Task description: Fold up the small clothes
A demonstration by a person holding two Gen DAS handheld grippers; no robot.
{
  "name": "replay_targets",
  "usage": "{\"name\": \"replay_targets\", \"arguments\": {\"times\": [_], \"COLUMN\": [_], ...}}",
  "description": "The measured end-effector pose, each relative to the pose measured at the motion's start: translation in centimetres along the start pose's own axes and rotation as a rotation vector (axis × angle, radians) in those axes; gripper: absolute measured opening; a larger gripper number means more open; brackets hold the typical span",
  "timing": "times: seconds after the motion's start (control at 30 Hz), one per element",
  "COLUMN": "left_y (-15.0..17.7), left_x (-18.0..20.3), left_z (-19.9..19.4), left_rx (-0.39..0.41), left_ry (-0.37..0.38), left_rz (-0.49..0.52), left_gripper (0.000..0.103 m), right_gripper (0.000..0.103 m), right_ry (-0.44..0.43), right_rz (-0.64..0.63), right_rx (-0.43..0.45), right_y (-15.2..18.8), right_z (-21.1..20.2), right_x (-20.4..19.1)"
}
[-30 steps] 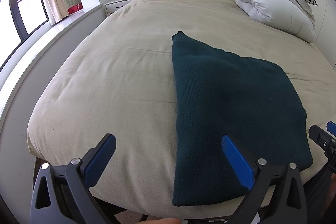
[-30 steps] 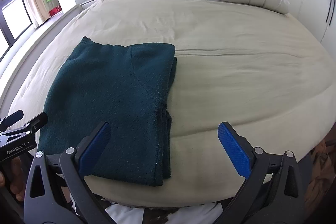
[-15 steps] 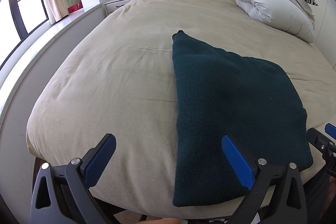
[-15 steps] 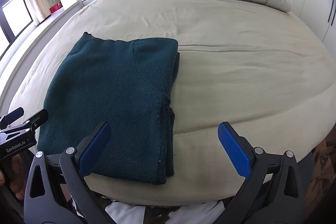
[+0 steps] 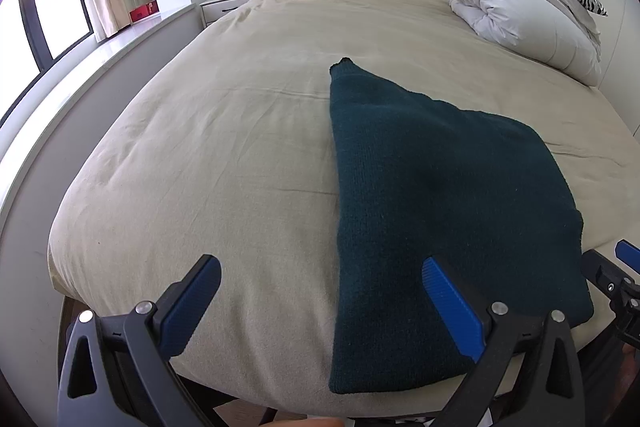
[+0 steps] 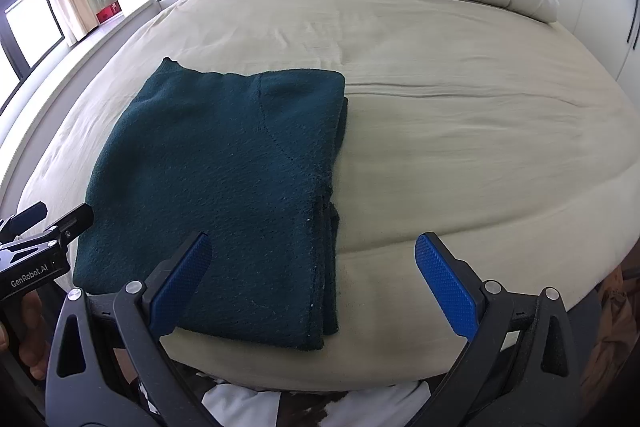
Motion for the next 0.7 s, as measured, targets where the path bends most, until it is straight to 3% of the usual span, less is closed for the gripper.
{"name": "replay_targets", "arguments": {"times": [0.7], "left_y": [0.18], "left_x": [0.46], "left_z": [-0.17], "left_rx": [0.001], "left_ry": [0.005], "left_rz": [0.000], "left_gripper": [0.103], "right_gripper": [0.103], "right_ry": [-0.002], "right_rz": [-0.002], "right_rx": [0.006], "right_y": [0.02], "right_z": [-0.41], "right_x": [-0.19]}}
Point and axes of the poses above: each gripper's, at about its wrist camera, not at the fingertips, and z roughly the way its jaws point, x to its right, y to its underside, the point moved 10 cm from there along z, roughly the way its jaws point, and after that the axes turned 4 degrees about -x, right-handed, at the moved point
